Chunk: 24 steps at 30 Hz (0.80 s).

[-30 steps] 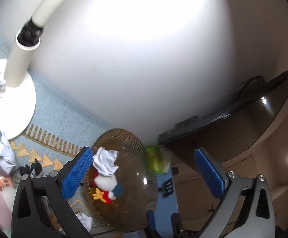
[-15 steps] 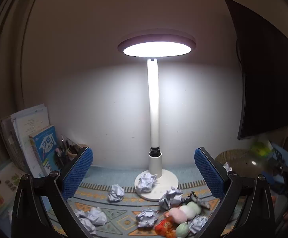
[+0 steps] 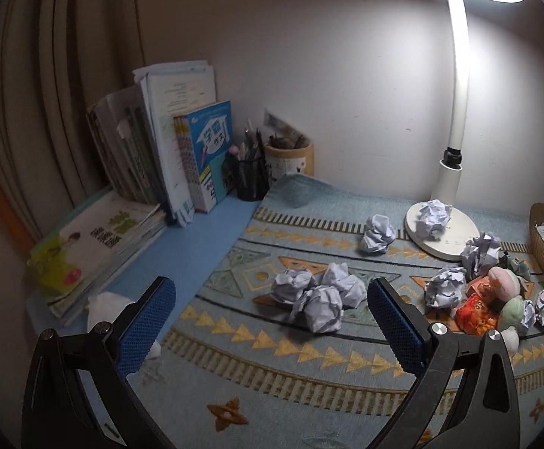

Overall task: Organize objects
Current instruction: 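Withdraw both open tools from the bowl back over the paper balls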

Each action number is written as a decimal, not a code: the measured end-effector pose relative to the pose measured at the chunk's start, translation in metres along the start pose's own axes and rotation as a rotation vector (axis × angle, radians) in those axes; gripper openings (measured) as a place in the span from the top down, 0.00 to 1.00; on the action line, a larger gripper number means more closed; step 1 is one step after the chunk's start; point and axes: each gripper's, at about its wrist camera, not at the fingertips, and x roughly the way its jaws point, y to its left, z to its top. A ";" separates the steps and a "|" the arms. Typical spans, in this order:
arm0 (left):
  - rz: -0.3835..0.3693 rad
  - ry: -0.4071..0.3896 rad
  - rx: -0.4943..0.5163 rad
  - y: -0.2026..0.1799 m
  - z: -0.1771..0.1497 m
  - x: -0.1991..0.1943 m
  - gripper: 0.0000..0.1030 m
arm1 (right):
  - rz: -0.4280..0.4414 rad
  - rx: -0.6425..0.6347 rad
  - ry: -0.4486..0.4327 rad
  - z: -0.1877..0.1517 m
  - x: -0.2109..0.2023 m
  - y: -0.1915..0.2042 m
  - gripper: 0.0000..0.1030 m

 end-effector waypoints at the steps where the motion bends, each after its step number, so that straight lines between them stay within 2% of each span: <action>1: 0.012 0.015 -0.002 0.005 -0.002 0.003 0.00 | -0.020 -0.004 0.000 0.000 0.000 0.000 0.00; 4: 0.024 0.052 -0.002 0.014 -0.014 0.019 0.00 | -0.067 0.011 -0.016 -0.003 -0.005 -0.002 0.00; 6: 0.001 0.076 -0.009 0.018 -0.024 0.030 0.00 | -0.101 0.029 -0.014 -0.005 -0.009 -0.002 0.00; 8: -0.042 0.106 -0.012 0.020 -0.032 0.041 0.00 | -0.147 0.030 -0.001 -0.013 -0.014 -0.002 0.00; 10: -0.115 0.147 -0.015 0.020 -0.042 0.055 0.00 | -0.196 0.011 0.024 -0.021 -0.019 0.001 0.00; 13: -0.196 0.233 -0.028 0.017 -0.057 0.074 0.00 | -0.221 -0.044 0.077 -0.032 -0.019 0.006 0.00; 17: -0.210 0.265 0.012 0.000 -0.070 0.084 0.00 | -0.267 -0.066 0.138 -0.041 -0.008 0.006 0.00; 23: -0.216 0.319 0.010 -0.014 -0.080 0.105 0.01 | -0.423 -0.026 0.275 -0.055 0.018 -0.016 0.00; 24: -0.218 0.348 0.010 -0.016 -0.081 0.110 0.00 | -0.453 -0.016 0.297 -0.058 0.021 -0.021 0.00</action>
